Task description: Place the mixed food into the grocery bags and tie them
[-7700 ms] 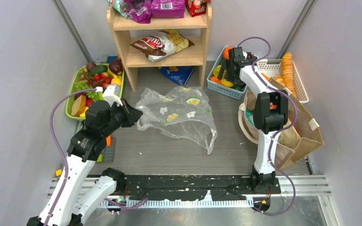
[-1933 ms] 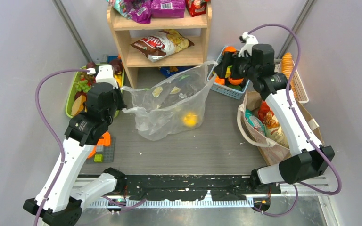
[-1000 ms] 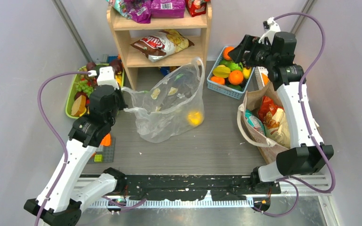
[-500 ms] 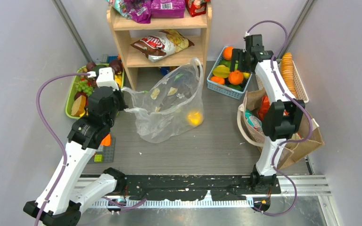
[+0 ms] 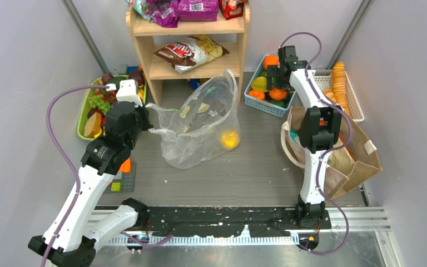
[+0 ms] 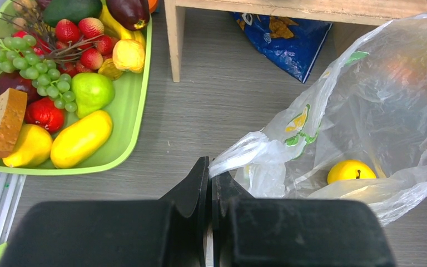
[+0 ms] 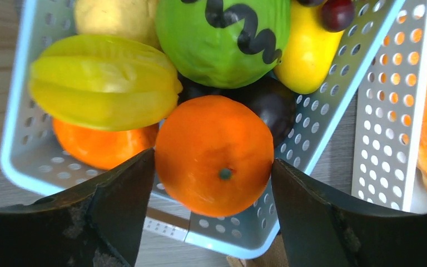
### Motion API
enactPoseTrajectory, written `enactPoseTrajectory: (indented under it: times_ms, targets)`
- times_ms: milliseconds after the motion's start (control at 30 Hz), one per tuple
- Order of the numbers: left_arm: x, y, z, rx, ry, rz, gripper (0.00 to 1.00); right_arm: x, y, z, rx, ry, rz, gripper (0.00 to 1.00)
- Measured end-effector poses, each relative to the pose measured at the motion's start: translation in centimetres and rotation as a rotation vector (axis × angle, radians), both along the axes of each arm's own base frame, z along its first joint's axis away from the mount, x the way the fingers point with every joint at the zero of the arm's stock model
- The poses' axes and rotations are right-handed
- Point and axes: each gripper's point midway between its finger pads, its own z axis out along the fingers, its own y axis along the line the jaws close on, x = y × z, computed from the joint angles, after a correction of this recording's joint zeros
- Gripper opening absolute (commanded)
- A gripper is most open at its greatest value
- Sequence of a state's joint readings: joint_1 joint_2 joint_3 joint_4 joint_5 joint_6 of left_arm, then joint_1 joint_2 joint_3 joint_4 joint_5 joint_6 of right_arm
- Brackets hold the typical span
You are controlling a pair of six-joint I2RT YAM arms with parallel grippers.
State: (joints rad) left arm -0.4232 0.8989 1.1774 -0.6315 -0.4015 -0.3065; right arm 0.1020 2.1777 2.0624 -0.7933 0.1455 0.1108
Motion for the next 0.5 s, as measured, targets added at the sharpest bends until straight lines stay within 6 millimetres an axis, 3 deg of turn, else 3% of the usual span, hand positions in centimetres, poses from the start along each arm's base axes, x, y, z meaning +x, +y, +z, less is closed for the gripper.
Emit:
enactPoseTrajectory:
  times_ms: [67, 100, 200, 367, 500]
  targets:
    - [0.0, -0.1, -0.1, -0.001, 0.002, -0.004, 0.00, 0.1, 0.0, -1.5, -0.003, 0.029, 0.000, 0.75]
    - [0.0, -0.1, -0.1, -0.001, 0.003, -0.006, 0.00, 0.1, 0.0, -2.1, -0.004, 0.039, -0.001, 0.66]
    - [0.0, -0.2, -0.2, -0.003, 0.005, -0.011, 0.00, 0.4, -0.1, -2.3, 0.005, 0.037, -0.007, 0.50]
    - [0.0, -0.4, -0.1, -0.006, 0.003, -0.018, 0.00, 0.3, 0.1, -2.1, 0.035, 0.036, -0.010, 0.47]
    - [0.0, -0.5, -0.2, -0.010, 0.000, -0.024, 0.00, -0.2, 0.5, -0.8, 0.053, 0.023, 0.004, 0.46]
